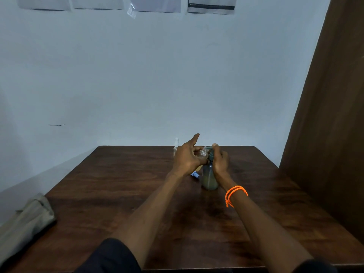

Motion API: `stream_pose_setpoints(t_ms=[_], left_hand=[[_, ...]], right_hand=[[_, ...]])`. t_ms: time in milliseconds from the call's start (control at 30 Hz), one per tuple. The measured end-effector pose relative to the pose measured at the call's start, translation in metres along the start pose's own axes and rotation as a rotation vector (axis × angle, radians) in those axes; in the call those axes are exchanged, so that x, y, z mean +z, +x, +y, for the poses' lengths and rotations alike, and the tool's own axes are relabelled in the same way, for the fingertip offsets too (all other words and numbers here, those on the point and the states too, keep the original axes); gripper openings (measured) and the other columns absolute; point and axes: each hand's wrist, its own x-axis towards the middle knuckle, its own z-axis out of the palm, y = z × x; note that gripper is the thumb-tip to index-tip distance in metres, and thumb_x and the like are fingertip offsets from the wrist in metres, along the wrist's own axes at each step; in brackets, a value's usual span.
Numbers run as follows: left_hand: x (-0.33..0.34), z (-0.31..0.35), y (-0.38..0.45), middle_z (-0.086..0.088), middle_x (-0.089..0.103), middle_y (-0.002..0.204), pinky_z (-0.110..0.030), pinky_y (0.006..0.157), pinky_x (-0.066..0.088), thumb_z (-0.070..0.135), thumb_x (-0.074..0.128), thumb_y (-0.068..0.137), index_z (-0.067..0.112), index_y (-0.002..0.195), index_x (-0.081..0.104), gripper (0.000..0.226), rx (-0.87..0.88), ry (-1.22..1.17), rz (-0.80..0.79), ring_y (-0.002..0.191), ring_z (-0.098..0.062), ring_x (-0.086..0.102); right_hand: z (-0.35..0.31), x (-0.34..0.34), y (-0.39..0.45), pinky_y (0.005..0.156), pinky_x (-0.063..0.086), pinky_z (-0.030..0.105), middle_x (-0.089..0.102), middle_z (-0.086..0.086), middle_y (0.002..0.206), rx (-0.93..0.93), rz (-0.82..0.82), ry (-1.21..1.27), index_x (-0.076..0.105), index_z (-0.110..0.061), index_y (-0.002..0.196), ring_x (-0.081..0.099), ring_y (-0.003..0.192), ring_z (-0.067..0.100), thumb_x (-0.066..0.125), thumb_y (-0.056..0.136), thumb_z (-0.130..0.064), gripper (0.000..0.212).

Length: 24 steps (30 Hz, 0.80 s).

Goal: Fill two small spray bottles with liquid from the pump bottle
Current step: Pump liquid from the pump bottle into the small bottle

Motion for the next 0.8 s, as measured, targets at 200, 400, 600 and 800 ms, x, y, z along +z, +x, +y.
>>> stream_pose_setpoints(t_ms=[200,400,600,800], left_hand=[[0.002,-0.004,0.0,0.01,0.078,0.112,-0.039,0.105,0.052,0.027,0.09,0.058,0.025,0.156,0.04,0.11,-0.005,0.014,-0.003,0.102,-0.002,0.071],[0.0,0.0,0.001,0.008,0.077,0.115,-0.036,0.099,0.056,0.021,0.092,0.059,0.025,0.157,0.038,0.111,-0.018,0.001,-0.015,0.1,0.0,0.071],[0.002,-0.005,0.0,0.014,0.077,0.111,-0.04,0.109,0.05,0.031,0.092,0.056,0.026,0.156,0.04,0.113,-0.007,0.033,-0.017,0.102,0.001,0.07],[-0.003,-0.002,0.002,0.006,0.077,0.116,-0.038,0.098,0.057,0.024,0.094,0.055,0.027,0.157,0.039,0.115,-0.021,0.027,-0.018,0.1,-0.003,0.071]], right_hand=[[-0.006,-0.001,-0.001,0.066,0.043,0.039,0.062,0.005,0.065,0.008,-0.026,0.017,0.065,-0.01,0.068,0.057,0.067,0.021,0.051,0.077,-0.065,0.058],[0.0,-0.004,0.003,0.067,0.044,0.035,0.061,-0.008,0.053,0.004,-0.053,0.009,0.061,-0.02,0.058,0.056,0.061,0.016,0.055,0.107,-0.037,0.052],[-0.009,-0.005,0.002,0.067,0.045,0.034,0.066,0.001,0.066,0.019,-0.108,0.07,0.067,-0.009,0.068,0.06,0.067,0.019,0.053,0.093,-0.045,0.045],[-0.014,-0.003,0.002,0.072,0.046,0.038,0.064,0.014,0.077,0.068,-0.103,0.126,0.064,-0.009,0.072,0.059,0.077,0.027,0.061,0.079,-0.057,0.048]])
